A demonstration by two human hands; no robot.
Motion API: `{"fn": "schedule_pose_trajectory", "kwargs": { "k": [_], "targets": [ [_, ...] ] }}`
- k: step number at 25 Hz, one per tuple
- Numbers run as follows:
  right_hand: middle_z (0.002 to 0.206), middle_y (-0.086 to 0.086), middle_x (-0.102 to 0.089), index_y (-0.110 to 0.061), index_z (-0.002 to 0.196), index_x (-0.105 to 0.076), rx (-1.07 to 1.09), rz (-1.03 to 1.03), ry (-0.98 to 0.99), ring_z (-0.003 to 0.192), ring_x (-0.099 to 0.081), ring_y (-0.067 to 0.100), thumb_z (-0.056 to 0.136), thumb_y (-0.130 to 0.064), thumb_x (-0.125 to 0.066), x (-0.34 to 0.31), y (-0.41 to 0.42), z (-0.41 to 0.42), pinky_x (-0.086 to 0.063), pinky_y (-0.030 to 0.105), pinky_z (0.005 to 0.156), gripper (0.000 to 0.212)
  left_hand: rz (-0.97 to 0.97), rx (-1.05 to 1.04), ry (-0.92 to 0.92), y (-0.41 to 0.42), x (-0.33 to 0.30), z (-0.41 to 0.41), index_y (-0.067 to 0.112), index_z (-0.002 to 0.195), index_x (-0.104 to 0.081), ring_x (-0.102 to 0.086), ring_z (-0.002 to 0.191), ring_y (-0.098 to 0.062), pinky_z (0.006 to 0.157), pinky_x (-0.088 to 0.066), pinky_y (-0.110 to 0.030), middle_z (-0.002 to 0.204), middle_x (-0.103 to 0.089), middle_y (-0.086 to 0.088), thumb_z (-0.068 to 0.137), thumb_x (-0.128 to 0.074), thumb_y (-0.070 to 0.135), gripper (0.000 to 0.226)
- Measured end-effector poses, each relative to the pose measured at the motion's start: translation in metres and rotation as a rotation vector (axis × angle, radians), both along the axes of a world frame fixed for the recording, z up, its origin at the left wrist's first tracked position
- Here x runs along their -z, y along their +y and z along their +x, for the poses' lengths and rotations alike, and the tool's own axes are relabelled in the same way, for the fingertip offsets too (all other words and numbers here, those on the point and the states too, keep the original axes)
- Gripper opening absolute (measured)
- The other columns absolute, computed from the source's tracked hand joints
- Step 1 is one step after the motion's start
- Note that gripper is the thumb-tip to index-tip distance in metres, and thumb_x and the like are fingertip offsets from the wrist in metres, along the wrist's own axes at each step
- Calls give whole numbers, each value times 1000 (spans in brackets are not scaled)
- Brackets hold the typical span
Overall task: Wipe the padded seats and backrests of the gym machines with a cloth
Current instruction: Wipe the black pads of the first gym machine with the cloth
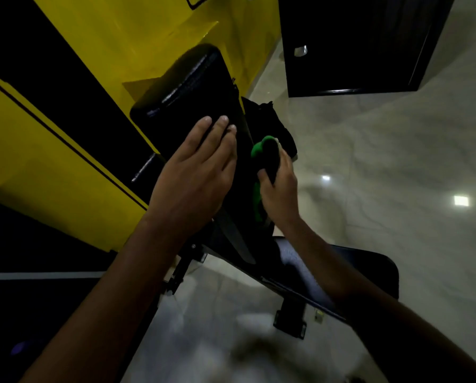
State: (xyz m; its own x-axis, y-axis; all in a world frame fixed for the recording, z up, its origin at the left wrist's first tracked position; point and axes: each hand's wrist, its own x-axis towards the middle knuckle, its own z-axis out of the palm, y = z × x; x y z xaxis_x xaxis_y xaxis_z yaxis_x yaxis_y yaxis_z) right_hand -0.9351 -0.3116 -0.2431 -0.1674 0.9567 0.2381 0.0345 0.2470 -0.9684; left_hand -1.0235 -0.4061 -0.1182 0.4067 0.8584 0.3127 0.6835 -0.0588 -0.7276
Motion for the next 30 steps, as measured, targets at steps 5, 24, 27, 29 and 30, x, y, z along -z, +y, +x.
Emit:
{"fn": "schedule_pose_trajectory", "kwargs": {
  "k": [5,24,27,29,30],
  "targets": [
    [157,9,-18,-3,148,-22,-114,213,-15,145,-15,18,86,-21,-42,31,-80,9,-19,33,118,68,-8,-67,66,9,4,8,-8,127,-52,-42,132,-38,114,-20,-46,137,-50,-24,94,-33,13,44],
    [158,8,-15,-5,149,-19,-90,114,-37,146,-12,15,87,-14,-56,59,-47,5,-15,24,117,73,-11,-135,110,26,34,17,-6,129,-52,-39,134,-36,115,-20,-47,139,-48,-22,93,-35,12,43],
    [158,6,-13,-8,150,-16,-180,96,17,146,-11,16,89,-20,-60,82,-70,11,-16,34,119,76,-36,-145,141,26,37,18,-3,128,-54,-40,134,-36,115,-21,-48,139,-49,-21,91,-39,14,43],
    [156,8,-23,-7,148,-23,-94,-58,67,144,-21,17,91,-31,-53,72,-45,5,-24,41,117,69,-67,-147,151,26,37,18,-2,129,-52,-39,135,-35,115,-22,-48,140,-48,-20,90,-43,16,45],
    [154,9,-27,-5,147,-27,-45,-87,65,143,-24,18,90,-27,-49,61,-33,3,-26,42,116,65,-66,-147,159,25,37,18,-2,130,-51,-39,135,-35,115,-22,-48,140,-48,-20,90,-43,17,45]
  ]
}}
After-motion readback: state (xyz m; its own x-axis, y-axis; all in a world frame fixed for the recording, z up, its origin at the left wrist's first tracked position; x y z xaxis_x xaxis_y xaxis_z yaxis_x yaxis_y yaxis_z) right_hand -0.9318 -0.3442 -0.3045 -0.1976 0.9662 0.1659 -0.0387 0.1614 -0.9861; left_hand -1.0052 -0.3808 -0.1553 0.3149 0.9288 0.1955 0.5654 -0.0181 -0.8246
